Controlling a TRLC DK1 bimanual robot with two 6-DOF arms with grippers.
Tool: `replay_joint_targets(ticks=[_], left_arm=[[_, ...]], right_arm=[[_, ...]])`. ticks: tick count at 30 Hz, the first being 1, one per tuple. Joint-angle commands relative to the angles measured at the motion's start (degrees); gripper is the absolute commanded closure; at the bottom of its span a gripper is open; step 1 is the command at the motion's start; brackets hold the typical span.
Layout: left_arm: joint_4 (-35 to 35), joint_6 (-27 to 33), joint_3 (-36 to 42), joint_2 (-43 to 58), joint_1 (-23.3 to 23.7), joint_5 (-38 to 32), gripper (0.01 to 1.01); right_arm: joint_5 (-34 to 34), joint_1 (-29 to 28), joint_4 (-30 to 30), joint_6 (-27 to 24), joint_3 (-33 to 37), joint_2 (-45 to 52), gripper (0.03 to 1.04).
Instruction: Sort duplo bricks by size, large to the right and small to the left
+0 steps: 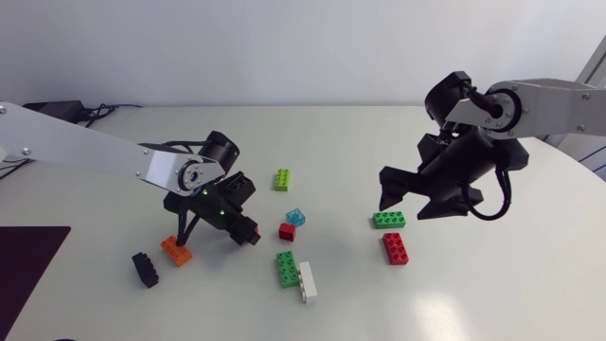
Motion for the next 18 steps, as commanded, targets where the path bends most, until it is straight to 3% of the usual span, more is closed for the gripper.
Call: replay_joint_targets(ticks=[1,11,16,18], left_arm=[[-0.1,-1.4,0.1,0.2,1.5,-0.2,0.708],[-0.3,2.1,-2.5,-3.8,17.9,-0.2,0.707],[0.9,2.5,-4.0,-1.9,21.3,-0.2,0.689],[1.3,2.4,-3.9,-1.2,21.5,-0.2,0.593]], right_arm=[[-0.4,-0.3,-0.7,1.5,-1.7,-1.0,0.07],[-1.0,1.0,0.2,1.9,-2.4,-1.1,0.07],[-1.6,1.2,0.3,2.0,-2.5,-1.4,0.07],[-1.6,1.2,0.2,2.0,-2.3,-1.6,0.07]])
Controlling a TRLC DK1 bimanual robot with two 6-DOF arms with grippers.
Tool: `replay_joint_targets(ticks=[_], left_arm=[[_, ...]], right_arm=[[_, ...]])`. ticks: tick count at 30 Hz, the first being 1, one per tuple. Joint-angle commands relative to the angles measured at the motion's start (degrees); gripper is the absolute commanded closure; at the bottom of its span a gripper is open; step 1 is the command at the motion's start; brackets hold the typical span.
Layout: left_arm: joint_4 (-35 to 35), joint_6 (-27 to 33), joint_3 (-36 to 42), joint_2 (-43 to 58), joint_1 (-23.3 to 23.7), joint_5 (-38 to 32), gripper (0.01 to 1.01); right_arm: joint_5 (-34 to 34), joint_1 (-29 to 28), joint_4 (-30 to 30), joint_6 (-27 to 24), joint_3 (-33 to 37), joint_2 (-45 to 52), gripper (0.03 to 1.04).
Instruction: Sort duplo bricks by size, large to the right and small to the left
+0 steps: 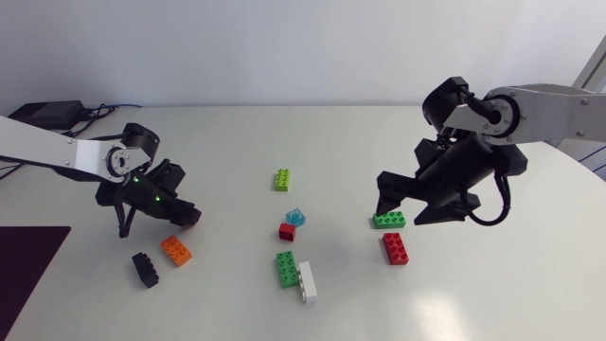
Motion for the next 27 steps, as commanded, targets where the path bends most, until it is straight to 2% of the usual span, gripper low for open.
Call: replay_joint_targets(ticks=[1,2,3,13,18,27], left_arm=[[0.9,1.3,-1.0,1.8,0.3,0.1,0.441],[0.9,1.3,-0.9,1.9,0.3,-0.1,0.202],[0.9,1.4,-0.9,1.8,0.2,-0.4,0.043],[-4.7,7.1,-4.8,-11.7,1.4,-0.6,0.041],[-6.3,9.0,-9.0,-12.8,1.2,-0.5,0.041],[-5.5,9.5,-14.9,-13.2,-3.0,-0.4,0.041]], right_arm=[[-0.2,0.4,-0.1,1.8,-0.9,-1.3,0.07],[-0.2,0.4,-0.2,1.8,-0.8,-1.4,0.07],[-0.2,0.4,-0.2,1.8,-0.8,-1.5,0.07],[-0.2,0.5,-0.1,1.8,-1.0,-1.6,0.07],[-0.4,1.1,-0.1,2.1,-1.2,-1.8,0.07],[-0.6,1.1,-0.1,2.1,-2.1,-3.1,0.07]])
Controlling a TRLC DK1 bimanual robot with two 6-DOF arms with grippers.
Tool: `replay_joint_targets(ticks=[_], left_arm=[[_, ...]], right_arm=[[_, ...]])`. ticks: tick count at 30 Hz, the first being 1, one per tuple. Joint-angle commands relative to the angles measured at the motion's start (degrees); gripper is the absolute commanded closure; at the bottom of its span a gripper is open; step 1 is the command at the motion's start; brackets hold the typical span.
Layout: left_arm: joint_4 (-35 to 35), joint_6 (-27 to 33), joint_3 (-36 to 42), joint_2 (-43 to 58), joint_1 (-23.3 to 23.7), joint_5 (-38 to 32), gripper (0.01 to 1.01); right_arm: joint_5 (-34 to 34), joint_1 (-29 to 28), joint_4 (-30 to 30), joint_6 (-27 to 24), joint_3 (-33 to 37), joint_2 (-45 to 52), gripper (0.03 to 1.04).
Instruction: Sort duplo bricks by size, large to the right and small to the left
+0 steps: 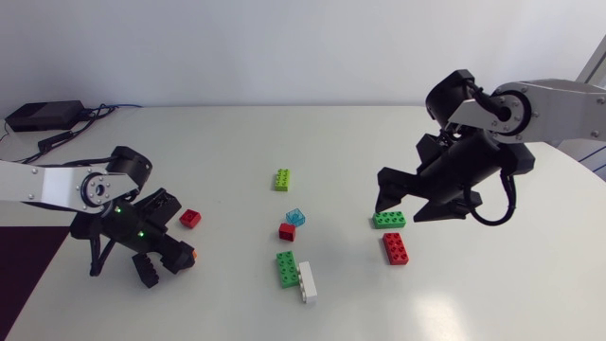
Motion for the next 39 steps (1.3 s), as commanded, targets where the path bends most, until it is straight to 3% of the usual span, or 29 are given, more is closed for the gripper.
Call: replay_joint_targets(ticks=[1,3,4,5,7,8,15,19,26,31,32,33,34,39], left_arm=[[1.1,1.1,-1.7,-0.2,-0.9,0.0,0.043],[2.0,1.1,-1.8,0.9,-1.0,0.0,0.080],[2.1,1.2,-1.8,1.4,-1.1,0.0,0.156],[2.3,1.1,-1.8,1.8,-1.2,0.0,0.251],[2.9,1.0,-1.9,2.2,-1.3,0.0,0.607],[3.3,1.0,-2.0,2.0,-1.3,0.0,0.684],[2.7,0.6,-1.7,-3.0,-6.7,0.1,0.698],[-0.8,-2.0,4.0,-6.4,-13.3,0.1,0.698],[-1.3,-8.1,15.0,-0.8,-30.9,0.1,0.692],[-0.9,-10.0,21.7,5.8,-40.1,0.0,0.644],[-0.9,-10.2,22.6,6.9,-40.9,-0.1,0.510],[-0.9,-10.4,23.2,7.7,-41.5,-0.8,0.238],[-1.1,-10.5,23.3,7.7,-41.6,-1.4,0.026],[-1.3,-8.3,17.5,0.0,-33.8,-1.8,0.033]], right_arm=[[-0.2,0.3,0.0,1.4,-1.9,-0.7,0.07],[-0.2,0.3,0.0,1.4,-2.0,-0.7,0.07],[-0.2,0.3,0.0,1.4,-2.0,-0.7,0.07],[-0.2,0.2,0.0,1.4,-2.0,-0.7,0.07],[-0.2,0.2,0.0,1.4,-2.1,-0.7,0.07],[-0.2,0.2,0.0,1.4,-2.1,-0.7,0.07],[-0.2,-0.1,0.0,1.4,-2.2,-0.8,0.07],[-0.2,0.0,0.0,1.4,-2.1,-1.0,0.07],[-0.2,-0.4,-0.5,1.4,-2.4,-1.9,0.07],[-0.2,-1.7,-0.8,1.1,-2.8,-2.6,0.07],[-0.2,-1.9,-0.8,1.1,-2.8,-2.5,0.07],[-0.2,-2.0,-0.9,1.1,-3.0,-2.7,0.07],[-0.2,-2.0,-0.9,1.1,-3.1,-2.8,0.07],[-0.2,-2.1,-0.7,0.9,-3.5,-3.0,0.07]])
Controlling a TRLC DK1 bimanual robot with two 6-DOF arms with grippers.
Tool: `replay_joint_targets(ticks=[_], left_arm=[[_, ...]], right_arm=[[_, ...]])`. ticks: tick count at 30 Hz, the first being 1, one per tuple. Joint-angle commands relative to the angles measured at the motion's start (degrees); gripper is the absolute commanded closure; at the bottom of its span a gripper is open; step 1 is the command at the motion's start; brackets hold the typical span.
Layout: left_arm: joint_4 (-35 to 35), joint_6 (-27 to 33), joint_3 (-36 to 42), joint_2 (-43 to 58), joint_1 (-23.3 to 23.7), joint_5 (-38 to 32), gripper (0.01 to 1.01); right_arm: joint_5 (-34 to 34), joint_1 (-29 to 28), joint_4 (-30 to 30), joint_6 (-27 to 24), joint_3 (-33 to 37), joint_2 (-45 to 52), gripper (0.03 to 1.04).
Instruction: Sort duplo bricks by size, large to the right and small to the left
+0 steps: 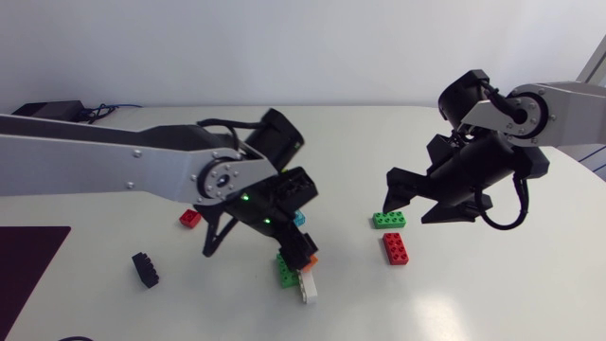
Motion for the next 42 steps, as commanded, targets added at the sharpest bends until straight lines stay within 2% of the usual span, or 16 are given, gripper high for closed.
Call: replay_joint_targets(ticks=[1,4,13,17,23,30,35,42], left_arm=[[-0.4,1.9,-4.8,-6.0,6.8,-0.7,0.033],[-1.9,5.5,-9.7,-12.7,14.6,-0.6,0.034],[-6.3,10.9,-21.6,-26.6,29.3,-0.5,0.039],[-7.1,12.3,-26.8,-28.5,34.0,-0.5,0.041],[-7.6,15.7,-33.0,-30.0,38.5,-0.6,0.041],[-5.3,23.1,-33.3,-30.1,50.6,-0.5,0.041],[-1.5,24.7,-33.5,-26.7,52.0,-0.5,0.041],[1.9,23.6,-34.0,-19.5,49.1,1.2,0.041]], right_arm=[[-0.2,-0.1,-0.4,0.9,-1.6,-0.4,0.07],[-0.4,0.5,0.3,1.1,-1.6,0.1,0.07],[-0.5,2.0,0.8,1.5,-1.5,0.7,0.07],[-0.5,2.3,0.8,1.6,-1.5,0.7,0.07],[-1.0,2.4,1.0,1.6,-1.6,0.7,0.07],[-1.2,2.6,1.2,1.6,-1.8,0.7,0.07],[-1.3,3.0,1.3,1.6,-1.8,0.8,0.07],[-1.3,2.8,1.3,1.6,-1.9,1.2,0.07]])
